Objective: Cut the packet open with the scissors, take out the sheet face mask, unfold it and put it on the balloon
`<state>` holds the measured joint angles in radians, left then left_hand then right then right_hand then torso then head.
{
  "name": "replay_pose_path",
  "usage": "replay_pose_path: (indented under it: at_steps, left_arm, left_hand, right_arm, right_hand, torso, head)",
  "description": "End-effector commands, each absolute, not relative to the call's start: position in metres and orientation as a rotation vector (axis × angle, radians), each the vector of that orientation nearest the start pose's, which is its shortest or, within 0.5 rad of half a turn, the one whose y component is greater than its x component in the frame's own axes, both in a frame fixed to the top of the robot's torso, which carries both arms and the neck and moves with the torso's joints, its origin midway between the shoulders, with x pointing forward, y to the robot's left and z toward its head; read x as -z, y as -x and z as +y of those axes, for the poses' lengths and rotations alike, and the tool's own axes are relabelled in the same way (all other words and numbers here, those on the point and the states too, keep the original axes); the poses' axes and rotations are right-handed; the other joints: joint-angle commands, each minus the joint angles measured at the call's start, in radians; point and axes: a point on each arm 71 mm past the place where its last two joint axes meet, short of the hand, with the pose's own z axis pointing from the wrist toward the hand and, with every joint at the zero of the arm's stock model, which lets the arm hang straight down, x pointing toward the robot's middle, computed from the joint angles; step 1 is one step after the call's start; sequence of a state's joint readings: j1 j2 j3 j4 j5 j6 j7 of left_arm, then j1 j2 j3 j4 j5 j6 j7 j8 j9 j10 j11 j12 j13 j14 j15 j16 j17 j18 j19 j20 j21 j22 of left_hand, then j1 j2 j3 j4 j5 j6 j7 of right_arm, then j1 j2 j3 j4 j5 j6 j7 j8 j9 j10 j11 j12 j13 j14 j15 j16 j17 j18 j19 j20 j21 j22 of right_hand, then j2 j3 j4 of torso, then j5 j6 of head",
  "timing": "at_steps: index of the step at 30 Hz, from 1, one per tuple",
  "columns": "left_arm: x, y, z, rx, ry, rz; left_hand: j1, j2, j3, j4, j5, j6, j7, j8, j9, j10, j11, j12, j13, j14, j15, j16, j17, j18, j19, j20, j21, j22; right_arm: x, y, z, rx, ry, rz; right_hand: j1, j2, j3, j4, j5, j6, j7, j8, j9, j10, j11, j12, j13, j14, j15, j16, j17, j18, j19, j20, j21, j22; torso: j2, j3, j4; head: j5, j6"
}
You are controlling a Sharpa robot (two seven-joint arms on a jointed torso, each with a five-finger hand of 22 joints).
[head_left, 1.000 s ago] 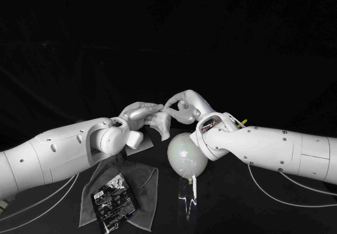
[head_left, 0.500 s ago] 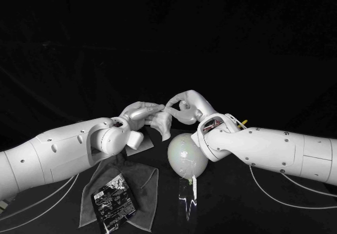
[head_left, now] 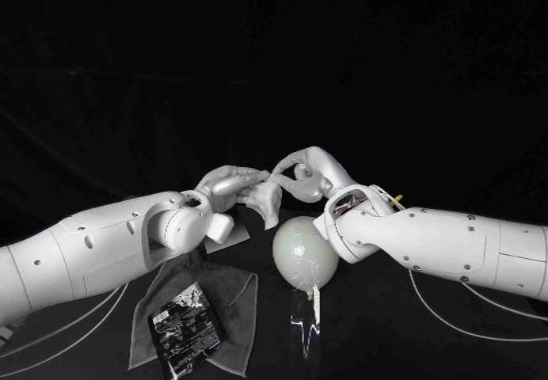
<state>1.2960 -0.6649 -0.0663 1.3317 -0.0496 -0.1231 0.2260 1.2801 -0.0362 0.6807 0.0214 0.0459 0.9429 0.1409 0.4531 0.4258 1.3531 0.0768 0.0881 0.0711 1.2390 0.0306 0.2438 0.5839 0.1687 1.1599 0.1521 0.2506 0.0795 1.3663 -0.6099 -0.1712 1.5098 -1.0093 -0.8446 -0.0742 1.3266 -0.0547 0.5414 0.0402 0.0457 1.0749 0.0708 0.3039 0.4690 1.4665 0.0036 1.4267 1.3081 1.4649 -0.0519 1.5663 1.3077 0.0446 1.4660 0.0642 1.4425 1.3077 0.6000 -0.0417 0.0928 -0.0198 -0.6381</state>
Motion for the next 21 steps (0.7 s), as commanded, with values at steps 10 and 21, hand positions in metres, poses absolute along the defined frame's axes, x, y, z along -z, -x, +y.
replay_pose_path:
  at_steps: [10, 21]
  left_arm:
    - [0.158, -0.532, 0.165, 1.598, 0.989, 1.624]
    - [0.160, -0.533, 0.167, 1.581, 0.998, 1.621]
  left_hand:
    - [0.009, -0.003, 0.014, -0.010, 0.003, 0.008, 0.000, 0.007, 0.023, 0.007, -0.002, 0.005, 0.001, 0.007, 0.000, 0.007, 0.003, 0.015, 0.006, -0.003, 0.005, 0.002]
    - [0.010, -0.005, 0.016, -0.010, 0.003, 0.008, -0.001, 0.009, 0.025, 0.009, -0.003, 0.005, 0.001, 0.009, -0.001, 0.008, 0.004, 0.015, 0.007, -0.004, 0.007, 0.002]
  right_arm:
    - [0.121, -0.488, -0.123, -0.946, -0.297, 1.238]
    - [0.119, -0.484, -0.130, -0.961, -0.308, 1.218]
  right_hand:
    - [-0.001, 0.005, 0.009, -0.005, 0.003, 0.012, -0.001, 0.009, 0.006, 0.067, -0.010, 0.012, 0.175, 0.106, -0.007, 0.004, 0.263, -0.014, 0.029, -0.008, 0.009, 0.223]
    - [-0.002, 0.005, 0.009, -0.005, 0.003, 0.012, -0.001, 0.009, 0.006, 0.065, -0.010, 0.003, 0.169, 0.106, -0.007, 0.004, 0.263, -0.012, 0.025, -0.008, 0.003, 0.221]
  torso:
    - [-0.001, -0.0002, -0.0004]
    - [0.000, 0.0000, -0.0003]
  head:
    - [0.002, -0.001]
    - [0.002, 0.001]
